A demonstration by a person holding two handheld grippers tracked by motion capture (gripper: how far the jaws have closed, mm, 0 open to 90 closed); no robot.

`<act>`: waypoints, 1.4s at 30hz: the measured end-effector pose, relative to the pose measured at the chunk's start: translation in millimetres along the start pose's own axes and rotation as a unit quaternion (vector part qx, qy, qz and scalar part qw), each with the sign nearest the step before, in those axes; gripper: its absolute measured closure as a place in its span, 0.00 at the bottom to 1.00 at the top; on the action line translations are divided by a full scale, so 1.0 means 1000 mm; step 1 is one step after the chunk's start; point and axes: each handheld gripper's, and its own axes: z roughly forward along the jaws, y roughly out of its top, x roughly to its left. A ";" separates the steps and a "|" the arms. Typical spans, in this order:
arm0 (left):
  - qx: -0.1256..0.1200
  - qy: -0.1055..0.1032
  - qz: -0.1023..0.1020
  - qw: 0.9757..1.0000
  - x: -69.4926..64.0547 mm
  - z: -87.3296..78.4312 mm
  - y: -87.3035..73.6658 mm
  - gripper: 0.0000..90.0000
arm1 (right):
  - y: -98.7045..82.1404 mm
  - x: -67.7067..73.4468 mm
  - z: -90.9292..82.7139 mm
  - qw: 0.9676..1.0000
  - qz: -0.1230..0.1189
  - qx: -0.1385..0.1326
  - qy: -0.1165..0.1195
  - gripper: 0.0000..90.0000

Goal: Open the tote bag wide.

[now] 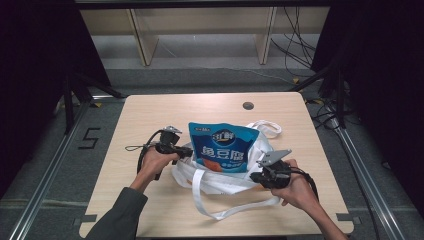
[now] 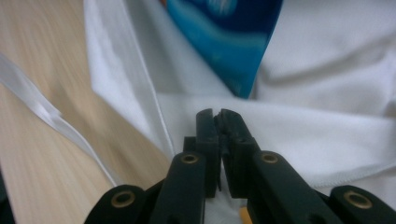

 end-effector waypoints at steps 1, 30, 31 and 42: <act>0.001 -0.003 -0.003 1.000 0.003 0.000 -0.003 0.87 | -0.003 0.000 0.000 1.000 0.002 0.014 0.011 0.98; -0.078 -0.048 -0.015 0.996 -0.032 -0.057 -0.022 0.66 | -0.009 -0.020 -0.038 0.992 0.072 -0.098 0.032 0.81; -0.077 -0.047 -0.013 0.996 -0.034 -0.059 -0.024 0.65 | -0.010 -0.025 -0.041 0.993 0.054 -0.099 0.027 0.80; -0.086 0.025 -0.006 0.996 -0.045 -0.079 -0.067 0.44 | -0.039 -0.046 -0.055 0.979 0.138 -0.146 -0.027 0.56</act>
